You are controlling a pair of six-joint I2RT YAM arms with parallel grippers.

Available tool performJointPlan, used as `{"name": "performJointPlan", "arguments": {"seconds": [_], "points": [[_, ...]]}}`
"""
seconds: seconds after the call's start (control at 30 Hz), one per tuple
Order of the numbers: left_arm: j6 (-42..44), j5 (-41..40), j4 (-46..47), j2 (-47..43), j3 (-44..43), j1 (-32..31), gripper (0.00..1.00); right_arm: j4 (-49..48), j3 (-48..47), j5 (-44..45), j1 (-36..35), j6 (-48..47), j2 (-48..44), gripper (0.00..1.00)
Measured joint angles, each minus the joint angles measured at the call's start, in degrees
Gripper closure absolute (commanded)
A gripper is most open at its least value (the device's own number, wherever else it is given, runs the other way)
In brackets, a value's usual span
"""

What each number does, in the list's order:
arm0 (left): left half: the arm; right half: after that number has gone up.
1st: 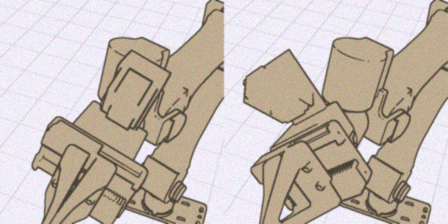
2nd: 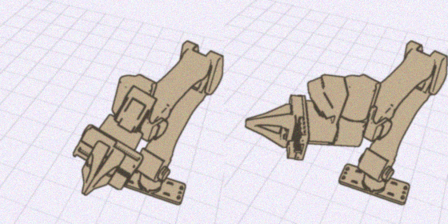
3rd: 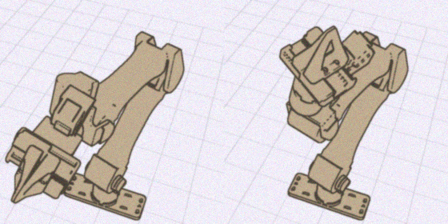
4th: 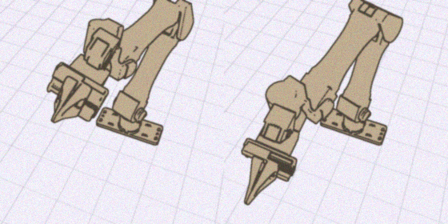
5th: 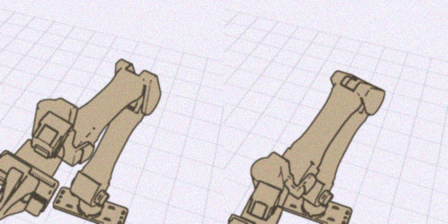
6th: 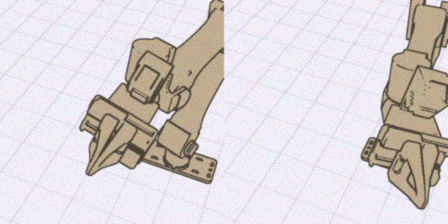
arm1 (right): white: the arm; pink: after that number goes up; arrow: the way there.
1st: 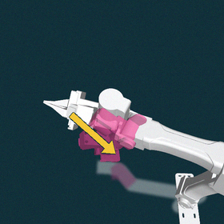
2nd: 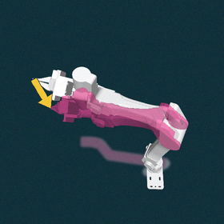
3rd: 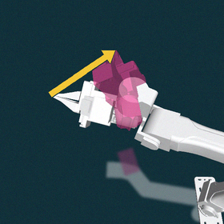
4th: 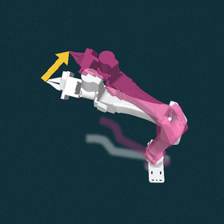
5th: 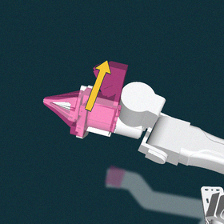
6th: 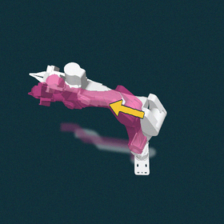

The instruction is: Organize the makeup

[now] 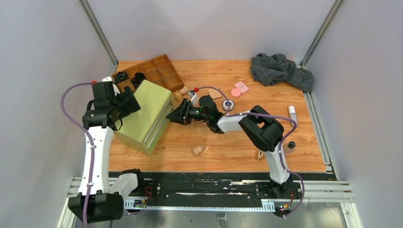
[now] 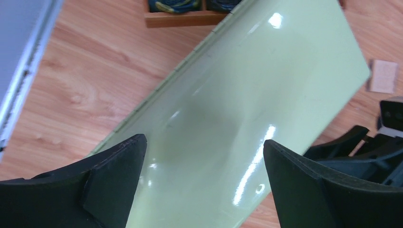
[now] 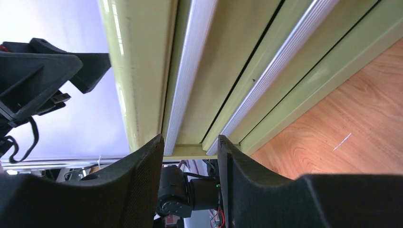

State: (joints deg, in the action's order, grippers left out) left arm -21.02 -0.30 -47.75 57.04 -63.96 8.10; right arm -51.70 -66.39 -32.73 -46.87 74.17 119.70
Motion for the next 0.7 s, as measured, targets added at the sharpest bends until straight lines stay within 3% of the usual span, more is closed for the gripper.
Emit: {"name": "performJointPlan", "arguments": {"seconds": [0.27,0.5,0.7], "points": [[2.6,-12.0,-3.4,3.9,-6.1,0.0,0.02,-0.2,-0.8,0.0,-0.5,1.4,1.0,0.54],[2.8,-4.8,-2.7,8.2,-3.1,0.0,0.02,-1.2,-0.8,0.0,-0.5,2.8,1.1,0.55],[2.1,-1.9,-1.2,6.4,-1.5,0.6,0.02,-1.2,-0.8,0.2,-0.5,2.8,1.1,0.55]]}}
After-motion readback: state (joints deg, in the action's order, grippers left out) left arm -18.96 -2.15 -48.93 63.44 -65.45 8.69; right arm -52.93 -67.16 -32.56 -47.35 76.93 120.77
